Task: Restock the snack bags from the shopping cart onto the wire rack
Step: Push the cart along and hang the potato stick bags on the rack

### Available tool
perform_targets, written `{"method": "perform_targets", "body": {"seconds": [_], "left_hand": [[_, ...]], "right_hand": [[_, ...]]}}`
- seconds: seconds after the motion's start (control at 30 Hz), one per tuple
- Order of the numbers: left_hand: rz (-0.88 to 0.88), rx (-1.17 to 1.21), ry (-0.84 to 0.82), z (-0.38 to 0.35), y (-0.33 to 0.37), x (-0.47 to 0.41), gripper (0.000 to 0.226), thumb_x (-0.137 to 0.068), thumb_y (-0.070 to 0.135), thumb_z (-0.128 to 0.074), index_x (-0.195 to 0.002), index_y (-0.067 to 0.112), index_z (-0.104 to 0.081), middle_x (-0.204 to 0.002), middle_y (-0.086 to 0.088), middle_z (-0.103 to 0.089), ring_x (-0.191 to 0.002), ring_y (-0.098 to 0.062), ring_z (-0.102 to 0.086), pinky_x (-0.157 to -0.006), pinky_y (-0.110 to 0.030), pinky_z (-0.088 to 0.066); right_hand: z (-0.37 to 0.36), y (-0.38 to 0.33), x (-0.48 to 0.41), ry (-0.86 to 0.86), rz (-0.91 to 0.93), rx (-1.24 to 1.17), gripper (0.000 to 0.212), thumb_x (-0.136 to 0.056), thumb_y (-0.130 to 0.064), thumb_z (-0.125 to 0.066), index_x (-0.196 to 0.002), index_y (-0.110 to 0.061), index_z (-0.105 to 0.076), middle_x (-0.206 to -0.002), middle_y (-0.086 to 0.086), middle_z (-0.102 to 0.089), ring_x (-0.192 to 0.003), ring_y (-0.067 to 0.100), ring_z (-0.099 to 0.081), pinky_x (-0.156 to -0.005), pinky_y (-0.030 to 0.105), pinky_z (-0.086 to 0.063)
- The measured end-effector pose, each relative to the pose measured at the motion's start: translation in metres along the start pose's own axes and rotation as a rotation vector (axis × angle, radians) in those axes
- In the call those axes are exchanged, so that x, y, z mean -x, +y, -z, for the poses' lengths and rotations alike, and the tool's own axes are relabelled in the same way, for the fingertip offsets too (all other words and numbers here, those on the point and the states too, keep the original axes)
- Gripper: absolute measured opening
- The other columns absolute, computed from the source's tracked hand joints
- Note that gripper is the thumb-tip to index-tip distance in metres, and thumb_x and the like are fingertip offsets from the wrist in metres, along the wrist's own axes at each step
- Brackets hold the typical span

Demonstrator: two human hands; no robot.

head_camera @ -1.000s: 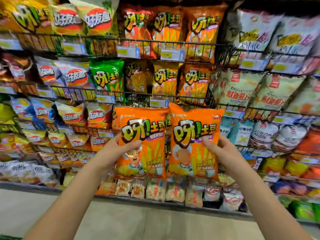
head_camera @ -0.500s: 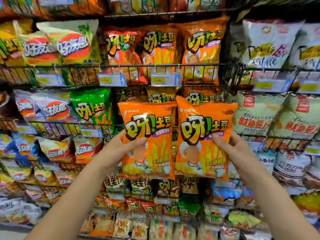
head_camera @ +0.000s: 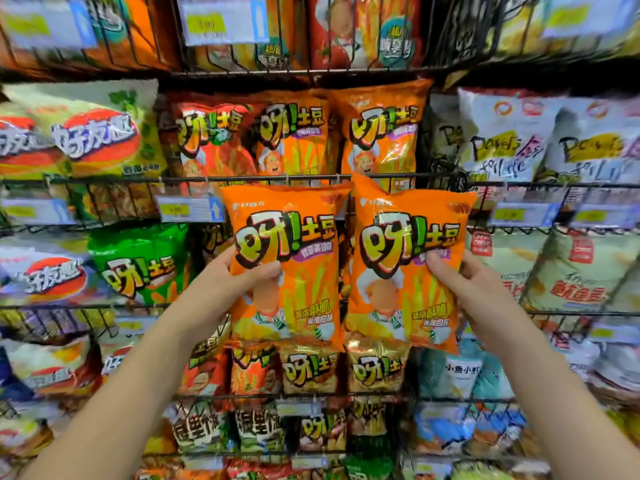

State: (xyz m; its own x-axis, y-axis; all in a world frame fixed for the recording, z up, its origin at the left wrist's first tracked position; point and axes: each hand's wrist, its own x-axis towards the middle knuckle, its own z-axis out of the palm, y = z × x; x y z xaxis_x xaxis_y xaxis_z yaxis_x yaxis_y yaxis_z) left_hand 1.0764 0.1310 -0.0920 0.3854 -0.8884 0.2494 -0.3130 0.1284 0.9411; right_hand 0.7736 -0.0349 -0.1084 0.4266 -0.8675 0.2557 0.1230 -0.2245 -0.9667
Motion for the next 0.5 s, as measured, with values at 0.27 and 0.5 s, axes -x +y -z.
{"method": "perform_targets", "body": {"seconds": [0.27, 0.5], "left_hand": [[-0.063, -0.025, -0.029, 0.015, 0.027, -0.029, 0.077, -0.048, 0.084, -0.08, -0.099, 0.028, -0.068, -0.097, 0.007, -0.076, -0.081, -0.009, -0.066, -0.067, -0.03, -0.044], [-0.093, 0.008, -0.055, 0.022, 0.046, -0.039, 0.084, -0.039, 0.086, -0.082, -0.099, 0.029, -0.067, -0.09, 0.013, -0.074, -0.066, 0.0, -0.063, -0.063, -0.024, -0.044]], "right_hand": [[0.004, -0.042, -0.024, 0.038, 0.08, 0.038, 0.033, -0.08, -0.043, -0.071, -0.109, -0.028, -0.068, -0.101, -0.004, -0.079, -0.089, 0.015, -0.077, -0.077, 0.035, -0.061], [0.007, -0.104, -0.047, 0.064, 0.233, 0.093, 0.037, -0.084, -0.045, -0.07, -0.113, -0.024, -0.066, -0.1, -0.007, -0.078, -0.09, 0.013, -0.076, -0.072, 0.028, -0.062]]}}
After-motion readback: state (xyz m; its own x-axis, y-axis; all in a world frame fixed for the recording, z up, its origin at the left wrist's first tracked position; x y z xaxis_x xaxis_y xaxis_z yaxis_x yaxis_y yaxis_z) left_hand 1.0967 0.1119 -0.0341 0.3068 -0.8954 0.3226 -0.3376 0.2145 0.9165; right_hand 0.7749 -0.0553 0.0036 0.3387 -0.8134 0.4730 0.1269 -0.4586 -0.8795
